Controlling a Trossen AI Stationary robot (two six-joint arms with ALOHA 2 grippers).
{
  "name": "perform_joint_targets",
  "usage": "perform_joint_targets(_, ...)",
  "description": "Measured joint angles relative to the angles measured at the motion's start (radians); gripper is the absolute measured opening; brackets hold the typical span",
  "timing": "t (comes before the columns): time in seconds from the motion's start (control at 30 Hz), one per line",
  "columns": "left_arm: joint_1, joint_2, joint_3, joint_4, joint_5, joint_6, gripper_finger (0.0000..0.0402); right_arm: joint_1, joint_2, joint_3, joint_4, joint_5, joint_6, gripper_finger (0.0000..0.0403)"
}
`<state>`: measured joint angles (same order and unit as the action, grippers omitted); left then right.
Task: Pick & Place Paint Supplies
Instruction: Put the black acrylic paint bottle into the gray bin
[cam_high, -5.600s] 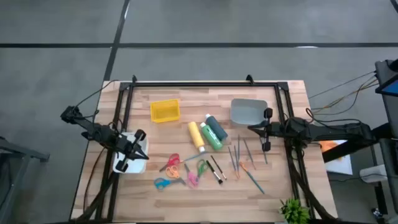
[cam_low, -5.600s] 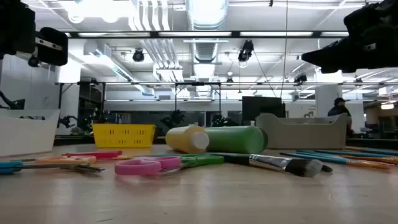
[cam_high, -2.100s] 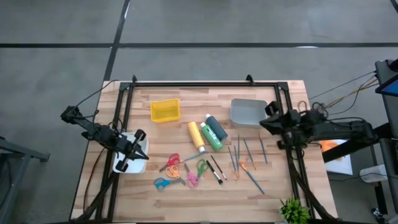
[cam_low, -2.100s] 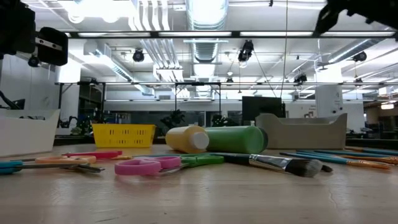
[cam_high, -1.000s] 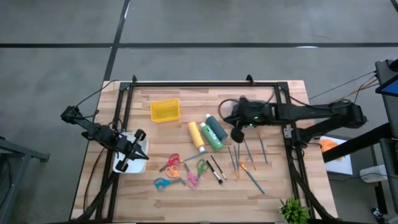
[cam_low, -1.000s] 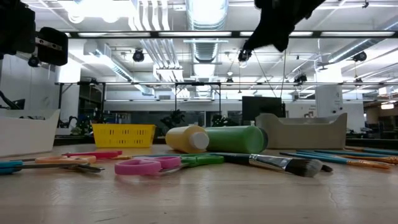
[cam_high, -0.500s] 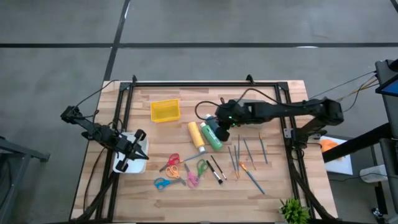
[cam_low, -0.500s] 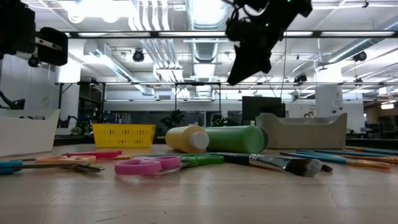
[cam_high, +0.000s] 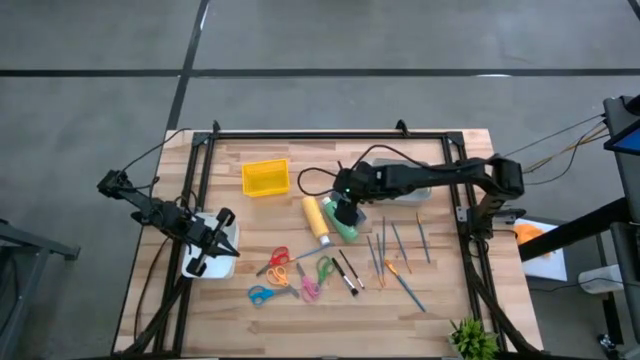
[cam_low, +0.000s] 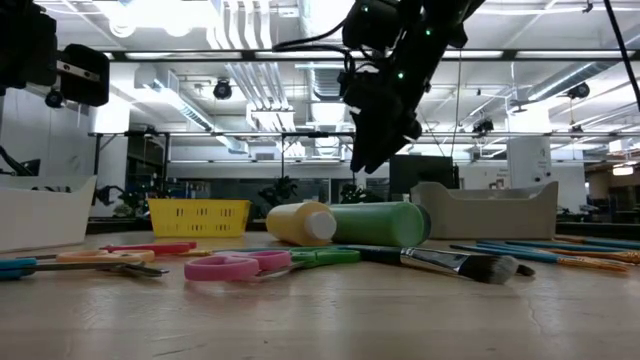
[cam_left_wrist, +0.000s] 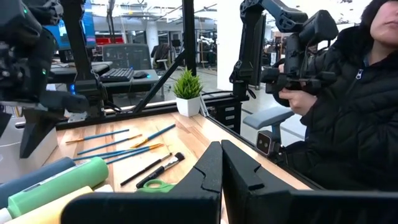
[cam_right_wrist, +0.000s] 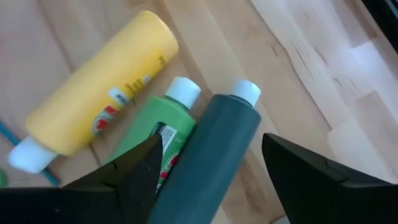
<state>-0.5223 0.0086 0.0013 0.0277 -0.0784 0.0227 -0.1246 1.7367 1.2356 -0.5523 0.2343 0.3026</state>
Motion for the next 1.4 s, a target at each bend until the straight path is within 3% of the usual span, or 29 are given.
perform_joint_targets(0.33, 0.0, 0.002, 0.0, 0.0, 0.0, 0.001, 0.0, -0.005, 0.002, -0.044, 0.079, 0.057, 0.035, 0.0276)
perform_joint_targets(1.4, 0.0, 0.002, 0.0, 0.0, 0.0, 0.003, 0.0, -0.031, 0.156, -0.078, 0.175, 0.038, 0.035, 0.0273)
